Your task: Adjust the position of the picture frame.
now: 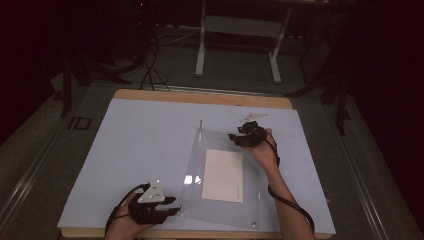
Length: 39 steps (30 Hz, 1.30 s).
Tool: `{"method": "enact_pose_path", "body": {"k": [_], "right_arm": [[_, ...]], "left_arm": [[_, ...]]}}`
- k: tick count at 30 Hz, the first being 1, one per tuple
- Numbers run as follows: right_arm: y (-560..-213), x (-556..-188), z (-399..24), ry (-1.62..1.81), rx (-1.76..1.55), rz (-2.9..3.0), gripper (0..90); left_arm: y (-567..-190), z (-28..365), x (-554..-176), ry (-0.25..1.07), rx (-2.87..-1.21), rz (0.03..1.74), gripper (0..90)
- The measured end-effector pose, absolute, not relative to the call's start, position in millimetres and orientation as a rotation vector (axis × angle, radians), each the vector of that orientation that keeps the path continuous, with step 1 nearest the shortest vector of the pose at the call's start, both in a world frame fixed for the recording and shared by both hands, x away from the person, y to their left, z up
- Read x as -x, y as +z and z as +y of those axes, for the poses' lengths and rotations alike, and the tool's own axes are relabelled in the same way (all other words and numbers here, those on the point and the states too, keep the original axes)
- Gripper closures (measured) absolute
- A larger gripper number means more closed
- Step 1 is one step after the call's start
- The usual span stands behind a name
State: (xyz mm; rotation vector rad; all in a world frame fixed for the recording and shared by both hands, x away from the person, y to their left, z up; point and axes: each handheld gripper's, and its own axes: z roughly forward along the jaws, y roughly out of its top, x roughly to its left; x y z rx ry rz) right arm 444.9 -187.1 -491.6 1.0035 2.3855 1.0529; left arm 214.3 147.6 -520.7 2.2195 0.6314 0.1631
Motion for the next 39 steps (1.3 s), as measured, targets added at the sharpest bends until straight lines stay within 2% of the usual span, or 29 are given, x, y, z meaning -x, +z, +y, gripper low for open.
{"method": "enact_pose_path", "body": {"k": [11,23,28,39], "right_arm": [[-496,-454,-173,1.033,-0.987,2.4,46.8],[-498,-472,-135,1.084,-0.92,2.422,50.5],[-500,-481,-117,1.162,-0.897,2.42,61.4],[-510,-491,-85,1.185,-0.826,2.465,69.0]], "left_arm": [[-526,126,-215,0.157,-2.201,0.583,62.5],[-534,115,-218,0.157,-2.224,0.581,79.3],[-535,115,-219,0.148,-2.227,0.564,82.1],[-535,114,-217,0.179,-2.232,0.568,82.8]]}}
